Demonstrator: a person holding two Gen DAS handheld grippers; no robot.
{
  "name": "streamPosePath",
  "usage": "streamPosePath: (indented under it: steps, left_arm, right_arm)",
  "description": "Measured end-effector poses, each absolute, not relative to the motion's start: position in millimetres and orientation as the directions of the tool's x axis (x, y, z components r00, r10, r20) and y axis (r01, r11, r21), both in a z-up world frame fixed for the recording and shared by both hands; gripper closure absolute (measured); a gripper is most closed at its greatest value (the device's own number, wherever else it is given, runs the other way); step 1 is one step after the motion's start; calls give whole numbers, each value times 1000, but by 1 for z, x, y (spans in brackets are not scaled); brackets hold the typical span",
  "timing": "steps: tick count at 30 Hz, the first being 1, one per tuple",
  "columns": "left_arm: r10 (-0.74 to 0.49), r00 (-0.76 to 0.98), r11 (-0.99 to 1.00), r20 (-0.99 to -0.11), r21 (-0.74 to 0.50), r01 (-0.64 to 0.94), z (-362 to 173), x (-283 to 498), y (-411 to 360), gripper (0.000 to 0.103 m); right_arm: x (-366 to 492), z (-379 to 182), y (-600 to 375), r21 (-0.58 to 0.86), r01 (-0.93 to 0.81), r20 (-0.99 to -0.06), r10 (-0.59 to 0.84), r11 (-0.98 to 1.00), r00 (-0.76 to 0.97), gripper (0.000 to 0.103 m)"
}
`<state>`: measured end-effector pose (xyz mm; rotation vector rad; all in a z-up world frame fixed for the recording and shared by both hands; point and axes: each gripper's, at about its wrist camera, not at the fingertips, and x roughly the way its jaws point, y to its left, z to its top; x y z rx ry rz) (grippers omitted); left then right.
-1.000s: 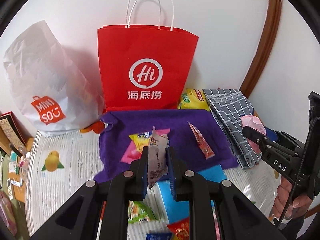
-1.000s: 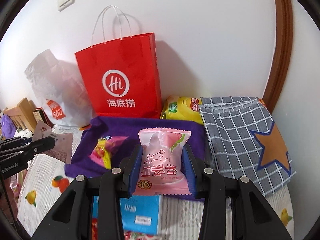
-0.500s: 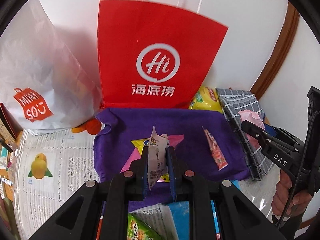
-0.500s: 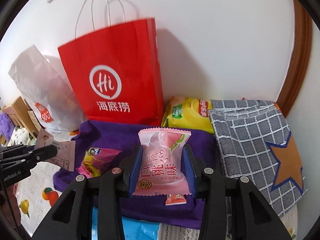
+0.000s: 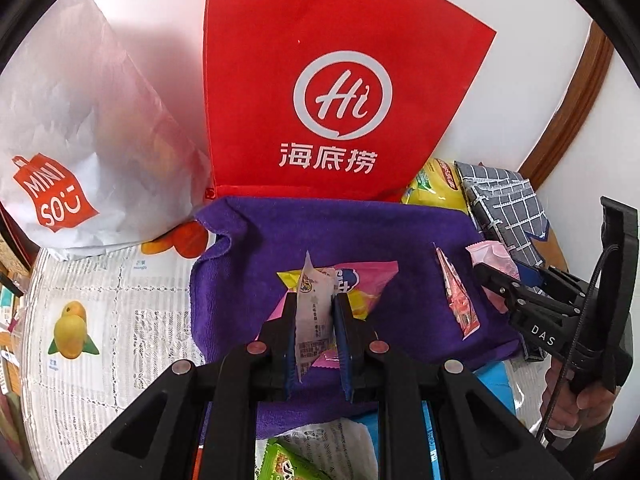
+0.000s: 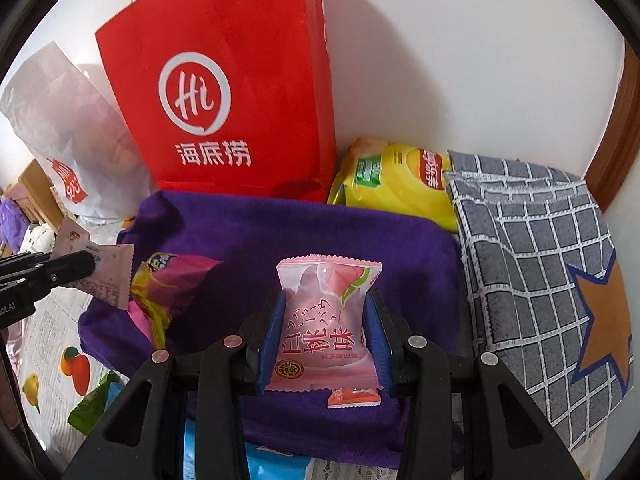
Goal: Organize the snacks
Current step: 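Lower the pink candy packet and pale pink wrapper over the purple towel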
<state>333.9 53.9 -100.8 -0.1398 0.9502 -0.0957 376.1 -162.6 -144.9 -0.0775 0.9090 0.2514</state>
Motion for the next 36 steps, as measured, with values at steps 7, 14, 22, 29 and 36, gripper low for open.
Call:
streamPosePath:
  steps: [7, 14, 22, 29, 36]
  left_arm:
    - [-173, 560, 982, -810, -184, 38, -106, 335, 52, 87]
    - [-187, 545, 981, -818, -189, 53, -110, 337, 47, 87]
    - [-194, 536, 979, -822, -196, 54, -115, 340, 45, 86]
    - [-208, 533, 976, -821, -207, 62, -117, 340, 43, 84]
    - [-220, 526, 974, -821, -214, 73, -121, 341, 39, 83]
  right_arm:
    - [380, -153, -159, 29, -259, -806, 176, 965, 565, 63]
    - [379, -157, -155, 20, -272, -815, 173, 962, 553, 63]
    - [382, -161, -157, 10, -268, -825, 159, 963, 542, 63]
    - [384, -165, -155, 8, -275, -832, 159, 961, 531, 62]
    - [383, -163, -155, 0, -277, -830, 155, 961, 536, 60]
